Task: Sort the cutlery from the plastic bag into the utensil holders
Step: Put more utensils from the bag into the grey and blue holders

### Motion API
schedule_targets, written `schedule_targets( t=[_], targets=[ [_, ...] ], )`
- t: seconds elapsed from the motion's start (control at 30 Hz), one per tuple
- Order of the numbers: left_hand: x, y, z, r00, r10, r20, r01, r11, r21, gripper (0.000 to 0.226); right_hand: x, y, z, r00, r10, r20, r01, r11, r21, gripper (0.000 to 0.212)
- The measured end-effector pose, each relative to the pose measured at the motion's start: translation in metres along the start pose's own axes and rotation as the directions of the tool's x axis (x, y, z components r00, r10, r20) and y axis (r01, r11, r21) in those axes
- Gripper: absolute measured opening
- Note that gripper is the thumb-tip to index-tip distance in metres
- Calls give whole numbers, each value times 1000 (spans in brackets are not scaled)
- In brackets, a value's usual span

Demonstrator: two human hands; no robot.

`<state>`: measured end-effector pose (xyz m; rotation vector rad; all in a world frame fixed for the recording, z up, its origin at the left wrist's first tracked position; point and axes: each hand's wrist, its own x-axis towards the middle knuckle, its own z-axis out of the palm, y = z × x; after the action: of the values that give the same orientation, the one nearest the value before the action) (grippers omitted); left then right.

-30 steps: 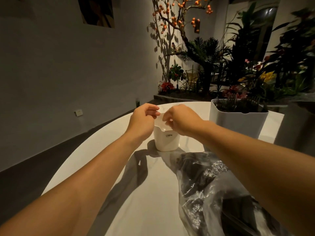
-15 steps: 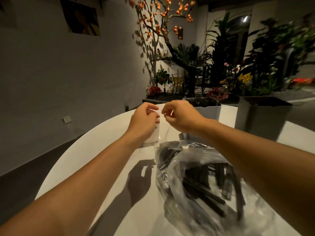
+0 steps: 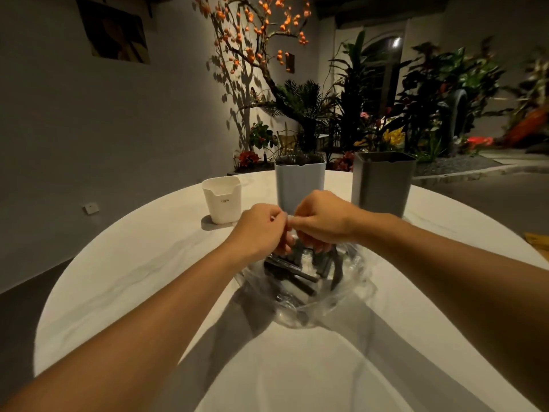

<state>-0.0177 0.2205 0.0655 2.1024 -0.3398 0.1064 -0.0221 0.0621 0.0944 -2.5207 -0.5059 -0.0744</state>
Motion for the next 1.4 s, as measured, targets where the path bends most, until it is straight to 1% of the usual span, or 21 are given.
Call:
schedule_targets(
  t=[0.03, 0.07, 0.1, 0.13, 0.17, 0.2, 0.23, 0.27, 0.3, 0.37, 0.5, 0.6, 0.73, 0.83, 0.97, 1.07, 1.2, 1.27, 1.37, 1.4],
  targets=[
    [-2, -7, 7, 1000, 12, 11, -14, 994, 107, 27, -4, 7, 5, 997, 18, 71, -13, 998, -68, 25],
    [-4, -14, 14, 999, 38, 8, -39, 975, 218, 25, -7, 14, 11, 991, 17, 132, 7, 984, -177, 15],
    [-6, -20, 19, 998, 68, -11, -62, 950, 305, 32, -10, 20, 17, 985, -1, 171, 50, 957, -285, 16],
    [-8, -24, 23, 995, 94, -39, -75, 934, 350, 44, -11, 28, 24, 981, -30, 189, 99, 925, -366, 32],
    [-9, -27, 26, 990, 120, -76, -84, 925, 370, 53, -13, 32, 30, 979, -68, 192, 139, 914, -382, 47],
    [-8, -30, 27, 982, 148, -114, -96, 922, 376, 56, -14, 36, 36, 978, -105, 179, 168, 906, -388, 59],
    [-7, -31, 28, 976, 168, -139, -106, 923, 371, 57, -14, 41, 40, 975, -152, 161, 206, 886, -415, 68],
    [-5, -33, 30, 972, 178, -154, -113, 928, 356, 57, -14, 44, 45, 970, -189, 155, 241, 843, -481, 75],
    [-4, -37, 32, 970, 186, -160, -123, 933, 339, 56, -13, 48, 49, 964, -217, 152, 265, 792, -550, 79],
    [-3, -44, 35, 962, 213, -170, -152, 937, 315, 54, -13, 54, 54, 958, -252, 136, 281, 735, -617, 75],
    [-5, -60, 36, 938, 321, -130, -254, 894, 368, 41, -18, 67, 58, 923, -384, -15, 318, 785, -532, 52],
    [-5, -63, 36, 934, 341, -111, -276, 882, 383, 38, -21, 71, 56, 891, -453, -23, 364, 743, -562, 43],
    [-6, -65, 39, 925, 374, -63, -321, 862, 393, 40, -24, 73, 56, 854, -516, -60, 395, 720, -571, 47],
    [-10, -67, 38, 924, 377, -68, -321, 859, 398, 39, -28, 72, 56, 859, -502, -97, 374, 746, -551, 52],
    [-14, -66, 36, 924, 374, -74, -312, 853, 418, 36, -34, 70, 56, 834, -529, -160, 373, 753, -543, 46],
    [-16, -64, 36, 926, 371, -76, -309, 856, 415, 34, -37, 68, 57, 828, -529, -189, 366, 763, -533, 40],
    [-20, -60, 35, 928, 368, -67, -309, 855, 417, 33, -40, 66, 54, 789, -562, -250, 380, 765, -520, 34],
    [-20, -59, 36, 933, 357, -37, -310, 854, 418, 38, -40, 63, 53, 746, -606, -275, 413, 745, -523, 37],
    [-21, -58, 40, 956, 291, -30, -262, 897, 355, 53, -40, 58, 61, 678, -682, -275, 465, 687, -559, 45],
    [-22, -57, 41, 964, 262, -36, -236, 913, 333, 55, -38, 57, 64, 694, -671, -262, 490, 707, -510, 44]
  ],
)
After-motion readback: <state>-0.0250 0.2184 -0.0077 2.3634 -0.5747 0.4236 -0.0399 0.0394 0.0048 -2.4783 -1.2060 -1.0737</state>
